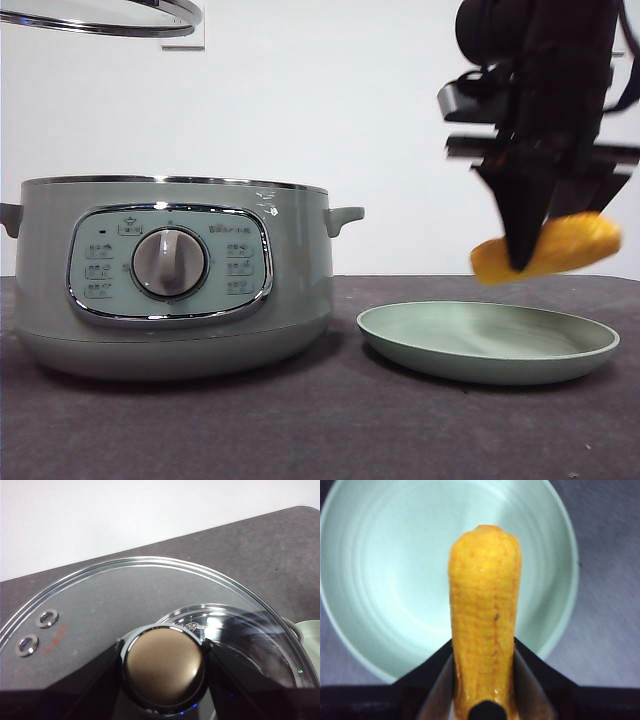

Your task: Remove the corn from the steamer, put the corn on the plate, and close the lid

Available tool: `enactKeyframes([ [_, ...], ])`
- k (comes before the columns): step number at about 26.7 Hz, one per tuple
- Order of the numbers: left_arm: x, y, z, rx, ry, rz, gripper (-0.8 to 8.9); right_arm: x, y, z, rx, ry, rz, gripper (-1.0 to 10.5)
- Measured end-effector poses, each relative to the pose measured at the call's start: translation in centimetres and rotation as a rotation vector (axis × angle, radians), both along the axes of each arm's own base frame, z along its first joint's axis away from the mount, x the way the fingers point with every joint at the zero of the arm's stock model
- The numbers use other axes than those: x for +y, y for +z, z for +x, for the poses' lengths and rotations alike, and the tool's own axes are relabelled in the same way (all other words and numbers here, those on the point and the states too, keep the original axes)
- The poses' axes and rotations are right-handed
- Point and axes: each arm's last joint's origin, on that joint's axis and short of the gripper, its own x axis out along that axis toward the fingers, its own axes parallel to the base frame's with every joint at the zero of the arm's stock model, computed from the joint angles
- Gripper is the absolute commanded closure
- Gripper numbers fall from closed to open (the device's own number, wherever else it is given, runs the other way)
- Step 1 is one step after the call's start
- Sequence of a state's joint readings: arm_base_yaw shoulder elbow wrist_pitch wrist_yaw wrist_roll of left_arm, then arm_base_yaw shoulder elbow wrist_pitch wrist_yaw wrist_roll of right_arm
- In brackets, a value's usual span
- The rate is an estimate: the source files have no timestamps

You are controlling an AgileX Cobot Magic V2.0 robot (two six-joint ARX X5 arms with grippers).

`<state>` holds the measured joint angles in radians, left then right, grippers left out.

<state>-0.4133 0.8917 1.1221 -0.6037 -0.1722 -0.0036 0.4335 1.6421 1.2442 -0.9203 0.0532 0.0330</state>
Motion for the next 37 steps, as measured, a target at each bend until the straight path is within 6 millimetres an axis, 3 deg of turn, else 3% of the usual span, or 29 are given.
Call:
enactKeyframes([
  [6,0.0,0.0,0.1,-0.002,0.003,-0.010,8.22,0.9,-3.3,-0.2,-0.102,0.019,0.053,9.6],
  [16,0.0,0.0,0.1,0.000,0.006,-0.016,8.22,1.2,-4.5,0.2,-0.151,0.022,0.077,9.3],
  [20,-0.2,-0.2,0.4,0.013,-0.013,-0.018,8.22,1.3,-5.2,0.4,-0.128,0.022,0.066,7.5],
  [23,-0.4,-0.4,0.7,0.026,-0.020,-0.016,8.22,1.3,-5.6,0.5,-0.120,0.022,0.061,6.8],
  [27,-0.8,-0.8,1.3,0.055,-0.047,-0.017,8.22,1.3,-5.6,0.5,-0.119,0.022,0.061,5.5],
  [32,-1.4,-1.5,2.5,0.097,-0.063,-0.015,8.22,1.2,-5.2,0.3,-0.120,0.019,0.062,5.4],
  [37,-2.3,-2.2,4.2,0.111,-0.084,-0.028,8.22,0.6,-1.8,-1.0,-0.205,0.005,0.110,5.4],
])
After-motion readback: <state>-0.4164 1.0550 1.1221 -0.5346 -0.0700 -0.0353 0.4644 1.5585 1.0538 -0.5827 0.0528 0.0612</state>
